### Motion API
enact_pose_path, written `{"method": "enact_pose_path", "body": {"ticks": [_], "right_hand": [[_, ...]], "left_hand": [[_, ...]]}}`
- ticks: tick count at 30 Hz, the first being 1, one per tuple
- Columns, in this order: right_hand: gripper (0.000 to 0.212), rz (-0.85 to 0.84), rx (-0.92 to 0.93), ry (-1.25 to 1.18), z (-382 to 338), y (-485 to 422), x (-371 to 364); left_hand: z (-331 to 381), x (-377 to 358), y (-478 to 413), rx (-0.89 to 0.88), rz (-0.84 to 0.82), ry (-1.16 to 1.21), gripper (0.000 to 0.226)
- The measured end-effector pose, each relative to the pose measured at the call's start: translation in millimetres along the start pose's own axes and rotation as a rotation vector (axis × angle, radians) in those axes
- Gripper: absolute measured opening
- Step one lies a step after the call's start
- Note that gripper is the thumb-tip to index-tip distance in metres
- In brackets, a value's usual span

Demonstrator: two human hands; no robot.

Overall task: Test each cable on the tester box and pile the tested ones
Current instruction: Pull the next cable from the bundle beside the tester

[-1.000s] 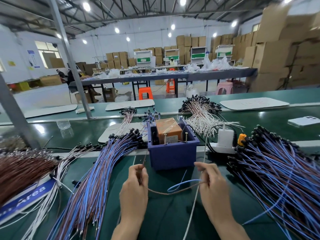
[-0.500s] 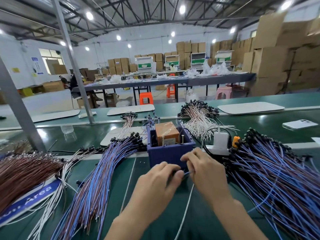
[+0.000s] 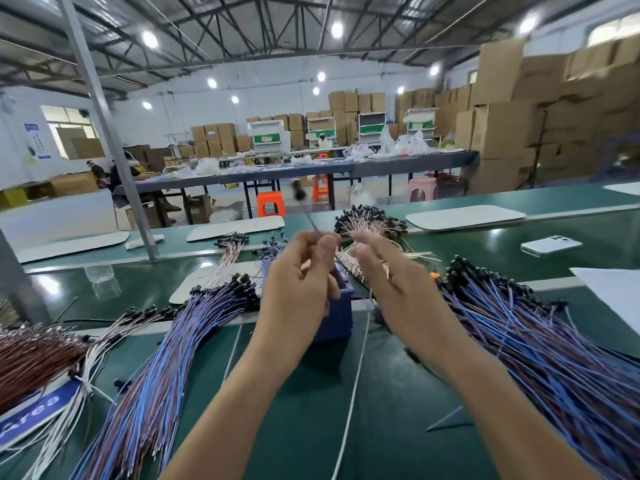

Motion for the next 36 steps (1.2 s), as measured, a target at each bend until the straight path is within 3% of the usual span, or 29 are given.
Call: {"method": "enact_pose_path", "body": {"ticks": [5, 9, 13, 19, 22, 26, 30, 36], "right_hand": [[0.024, -0.143, -0.040, -0.145, 11, 11, 11], [0.023, -0.047, -0.140, -0.089, 31, 19, 38], [0.022, 0.039, -0.180, 0.146, 44, 27, 73], [0.022, 0.083, -0.372, 0.461, 87, 56, 115], [0.029, 0.130, -0.536, 0.654, 109, 71, 130], [0.052, 0.165, -0.699, 0.702, 122, 87, 137], [0.049, 0.257, -0.617, 0.635, 116, 89, 128], [0.034, 0.150, -0.364, 0.526, 96, 72, 50]], "left_hand": [[7, -14, -11, 0.024, -0.001, 0.081, 0.012], [-2, -22, -19, 0.142, 0.077, 0.183, 0.017], [-19, -43, -31, 0.321, 0.096, 0.320, 0.018], [-54, -125, -47, 0.394, -0.280, 0.100, 0.018], [-63, -168, -53, 0.381, -0.614, -0.096, 0.025], [-73, -196, -43, 0.240, -1.014, -0.392, 0.039], [-83, -186, -22, 0.155, -1.108, -0.386, 0.040], [-115, -110, 12, 0.206, -1.125, -0.418, 0.033]]}}
Point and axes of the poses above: each hand's wrist, its own y-axis away from the middle knuckle, its own x-axis out of the back of the hand, z = x × y, the point moved 2 cm from there along -y, towards the middle knuckle, and after that the axes turned 10 degrees about -x, right-handed, at the moved point
